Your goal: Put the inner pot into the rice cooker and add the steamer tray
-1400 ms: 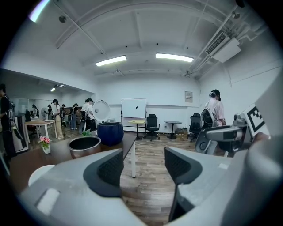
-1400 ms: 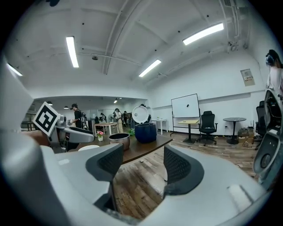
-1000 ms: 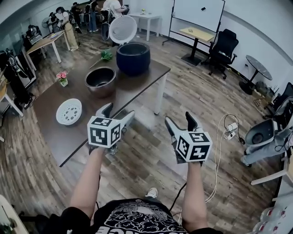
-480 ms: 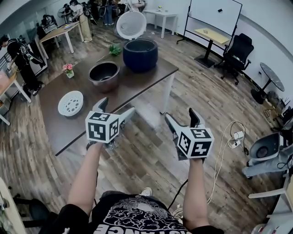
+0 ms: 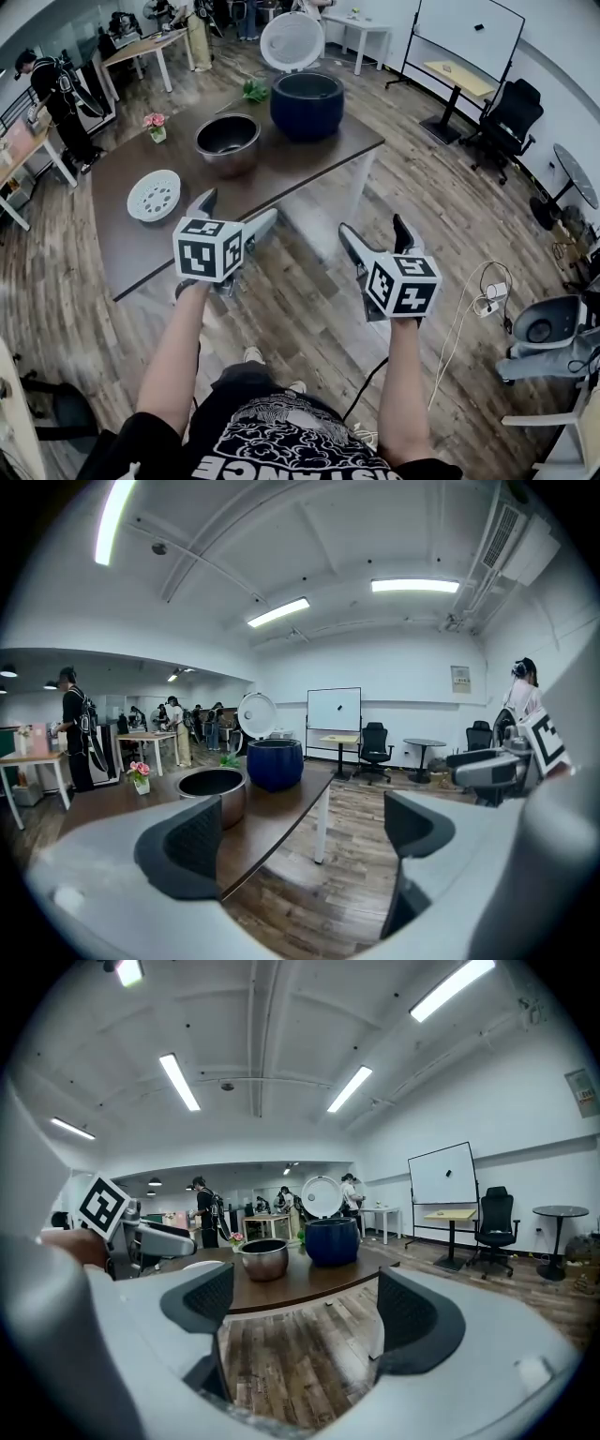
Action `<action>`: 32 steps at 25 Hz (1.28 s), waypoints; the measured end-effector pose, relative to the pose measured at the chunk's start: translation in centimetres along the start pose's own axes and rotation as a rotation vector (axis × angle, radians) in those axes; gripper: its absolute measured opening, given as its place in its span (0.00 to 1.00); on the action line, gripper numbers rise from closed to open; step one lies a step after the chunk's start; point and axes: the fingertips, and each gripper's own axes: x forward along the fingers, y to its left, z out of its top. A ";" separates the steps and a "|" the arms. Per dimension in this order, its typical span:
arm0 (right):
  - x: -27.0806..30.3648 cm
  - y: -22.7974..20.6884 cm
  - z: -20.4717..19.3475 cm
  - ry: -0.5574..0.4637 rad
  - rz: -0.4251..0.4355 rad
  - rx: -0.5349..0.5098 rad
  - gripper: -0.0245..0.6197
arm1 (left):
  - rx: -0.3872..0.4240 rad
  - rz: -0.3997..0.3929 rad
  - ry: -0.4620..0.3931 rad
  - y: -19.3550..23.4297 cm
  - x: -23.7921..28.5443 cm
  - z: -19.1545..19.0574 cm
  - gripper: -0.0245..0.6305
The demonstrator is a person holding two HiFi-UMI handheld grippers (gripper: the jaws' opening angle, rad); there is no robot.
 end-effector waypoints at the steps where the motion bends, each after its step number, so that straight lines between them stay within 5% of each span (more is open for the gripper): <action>1: 0.4 0.0 -0.1 0.004 0.007 -0.004 0.76 | -0.003 0.008 0.001 0.3 0.1 -0.1 0.87; 13: 8.4 0.8 -0.4 0.045 0.084 -0.043 0.77 | -0.038 0.088 0.005 6.2 3.9 -0.9 0.89; 32: 30.9 6.7 5.7 0.100 0.195 -0.071 0.77 | -0.155 0.199 -0.011 26.3 12.9 3.5 0.89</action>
